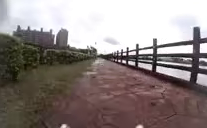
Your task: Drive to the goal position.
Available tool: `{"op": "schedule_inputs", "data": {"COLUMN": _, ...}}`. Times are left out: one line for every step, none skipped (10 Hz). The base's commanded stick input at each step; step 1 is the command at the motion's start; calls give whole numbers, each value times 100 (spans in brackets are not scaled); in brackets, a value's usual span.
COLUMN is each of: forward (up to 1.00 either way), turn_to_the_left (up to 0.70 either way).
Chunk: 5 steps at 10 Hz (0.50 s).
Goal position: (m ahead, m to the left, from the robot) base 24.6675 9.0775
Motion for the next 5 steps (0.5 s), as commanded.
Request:
{"op": "schedule_inputs", "data": {"forward": 85, "turn_to_the_left": -33}}
{"op": "schedule_inputs", "data": {"forward": 85, "turn_to_the_left": -33}}
{"op": "schedule_inputs", "data": {"forward": 85, "turn_to_the_left": -33}}
{"op": "schedule_inputs", "data": {"forward": 85, "turn_to_the_left": -33}}
{"op": "schedule_inputs", "data": {"forward": 85, "turn_to_the_left": -33}}
